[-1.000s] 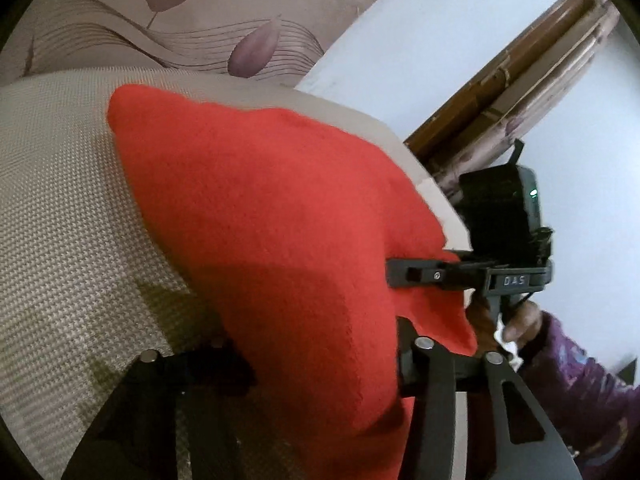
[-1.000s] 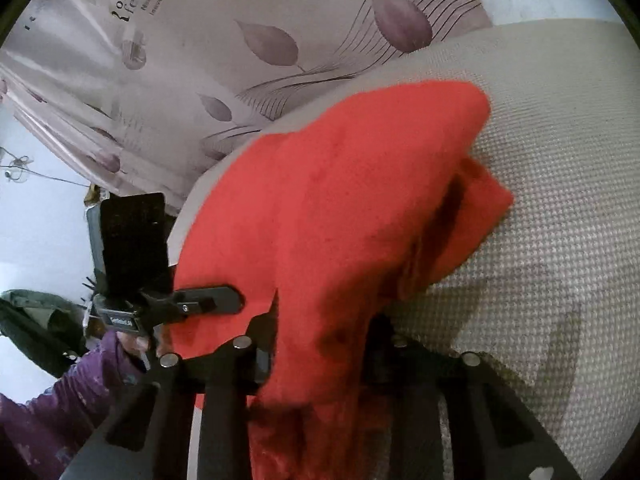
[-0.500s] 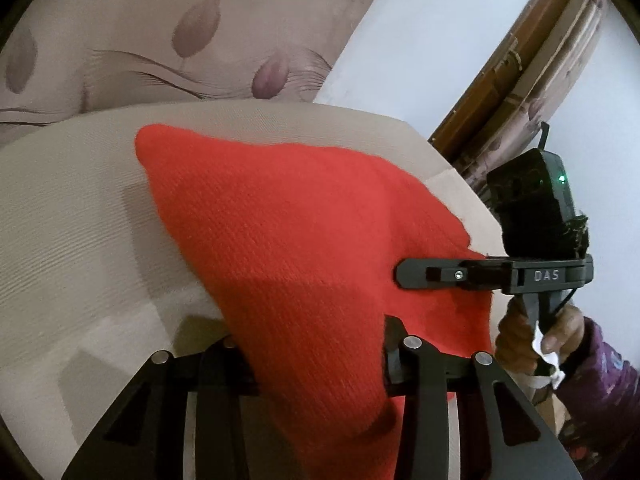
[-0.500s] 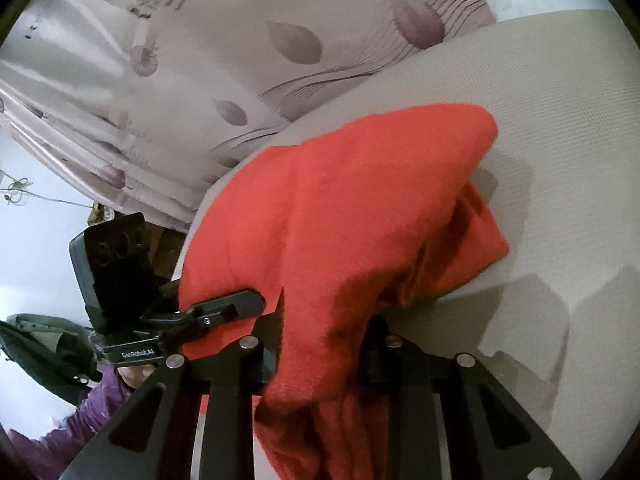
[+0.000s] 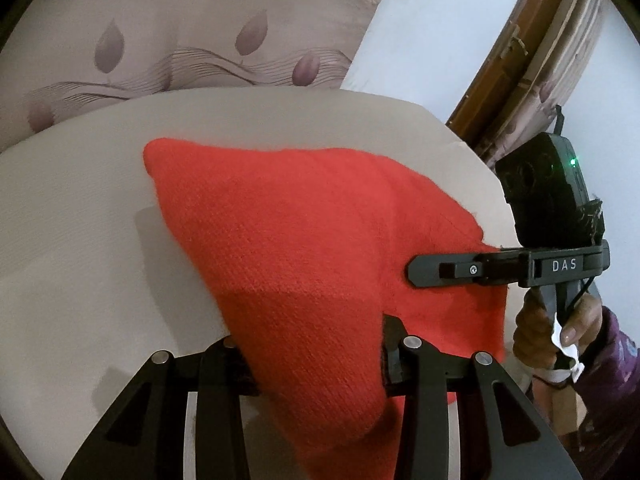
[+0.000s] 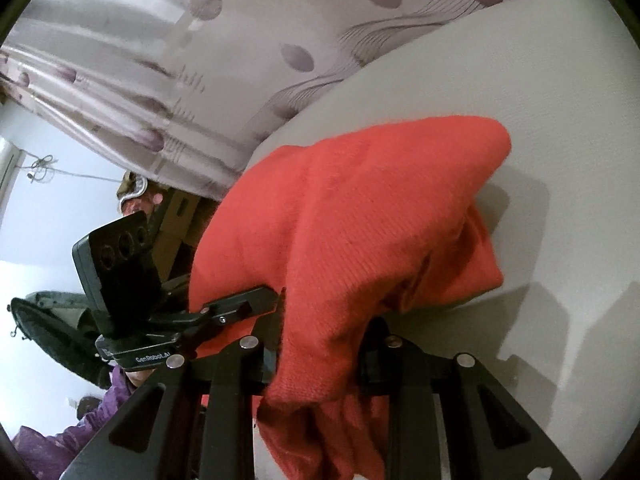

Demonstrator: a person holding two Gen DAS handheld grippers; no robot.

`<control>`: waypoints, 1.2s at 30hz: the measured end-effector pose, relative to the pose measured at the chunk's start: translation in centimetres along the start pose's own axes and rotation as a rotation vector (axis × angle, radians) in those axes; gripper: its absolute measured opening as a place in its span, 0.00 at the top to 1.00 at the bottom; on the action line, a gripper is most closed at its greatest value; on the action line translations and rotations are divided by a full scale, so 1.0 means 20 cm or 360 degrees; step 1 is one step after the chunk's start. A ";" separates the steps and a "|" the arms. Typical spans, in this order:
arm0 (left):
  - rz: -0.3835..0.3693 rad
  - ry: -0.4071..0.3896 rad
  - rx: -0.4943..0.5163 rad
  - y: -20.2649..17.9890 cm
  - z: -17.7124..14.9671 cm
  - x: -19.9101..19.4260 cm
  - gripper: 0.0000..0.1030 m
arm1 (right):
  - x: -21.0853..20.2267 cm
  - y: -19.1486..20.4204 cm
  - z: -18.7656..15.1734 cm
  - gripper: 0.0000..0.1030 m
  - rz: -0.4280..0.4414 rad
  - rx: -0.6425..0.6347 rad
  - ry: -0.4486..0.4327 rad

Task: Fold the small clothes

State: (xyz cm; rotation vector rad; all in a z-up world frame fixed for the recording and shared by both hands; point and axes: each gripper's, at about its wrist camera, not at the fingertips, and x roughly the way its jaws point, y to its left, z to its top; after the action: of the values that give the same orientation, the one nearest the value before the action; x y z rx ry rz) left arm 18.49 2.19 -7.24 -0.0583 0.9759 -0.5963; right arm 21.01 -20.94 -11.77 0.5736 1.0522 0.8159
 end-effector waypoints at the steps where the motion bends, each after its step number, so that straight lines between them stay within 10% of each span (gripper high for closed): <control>1: 0.0018 -0.0004 0.0000 0.00 -0.04 -0.03 0.61 | 0.01 0.01 -0.03 0.77 0.0006 0.0004 0.0005; 36: 0.0121 -0.0053 -0.0010 -0.03 -0.40 -0.09 0.61 | 0.10 0.08 -0.36 0.77 0.0008 0.0104 0.0026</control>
State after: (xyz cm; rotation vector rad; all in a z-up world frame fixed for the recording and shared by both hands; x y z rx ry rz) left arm 11.09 4.29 -10.22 -0.0365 0.9434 -0.5207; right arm 14.42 -18.05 -14.45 0.6260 1.0955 0.7941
